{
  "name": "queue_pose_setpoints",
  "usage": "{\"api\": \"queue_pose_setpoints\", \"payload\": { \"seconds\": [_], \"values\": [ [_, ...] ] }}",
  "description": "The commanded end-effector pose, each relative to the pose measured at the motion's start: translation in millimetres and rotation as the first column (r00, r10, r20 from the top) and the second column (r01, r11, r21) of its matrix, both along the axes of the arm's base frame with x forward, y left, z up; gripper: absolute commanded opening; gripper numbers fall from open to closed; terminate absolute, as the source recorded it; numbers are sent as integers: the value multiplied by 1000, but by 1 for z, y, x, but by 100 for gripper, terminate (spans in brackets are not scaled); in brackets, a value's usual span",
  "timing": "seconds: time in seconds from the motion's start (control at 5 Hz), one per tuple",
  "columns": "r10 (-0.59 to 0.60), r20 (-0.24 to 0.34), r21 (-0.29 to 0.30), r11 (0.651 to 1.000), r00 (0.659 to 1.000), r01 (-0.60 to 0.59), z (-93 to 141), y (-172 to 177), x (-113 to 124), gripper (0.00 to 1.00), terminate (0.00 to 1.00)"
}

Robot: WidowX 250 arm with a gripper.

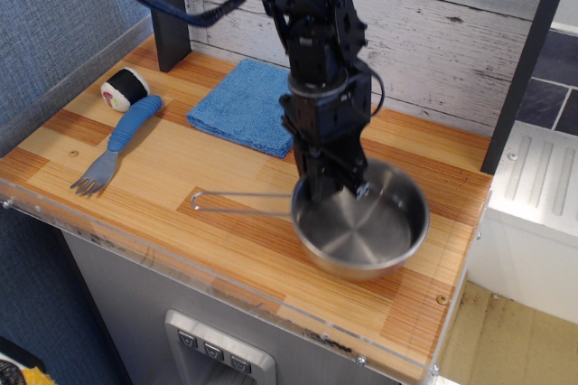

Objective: Move the pan to the right of the blue cloth

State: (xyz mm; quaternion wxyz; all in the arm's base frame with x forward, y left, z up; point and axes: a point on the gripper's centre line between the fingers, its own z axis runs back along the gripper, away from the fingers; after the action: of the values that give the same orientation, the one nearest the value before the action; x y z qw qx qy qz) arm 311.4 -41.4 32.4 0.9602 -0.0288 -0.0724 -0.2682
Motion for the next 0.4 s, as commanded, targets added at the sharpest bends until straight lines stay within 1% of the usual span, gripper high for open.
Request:
{"api": "queue_pose_setpoints", "payload": {
  "seconds": [0.0, 0.2],
  "values": [
    [57, 83, -44, 998, 995, -54, 27, 4, 29, 0, 0],
    [83, 92, -55, 995, 992, -79, 31, 8, 47, 0, 0]
  ]
}}
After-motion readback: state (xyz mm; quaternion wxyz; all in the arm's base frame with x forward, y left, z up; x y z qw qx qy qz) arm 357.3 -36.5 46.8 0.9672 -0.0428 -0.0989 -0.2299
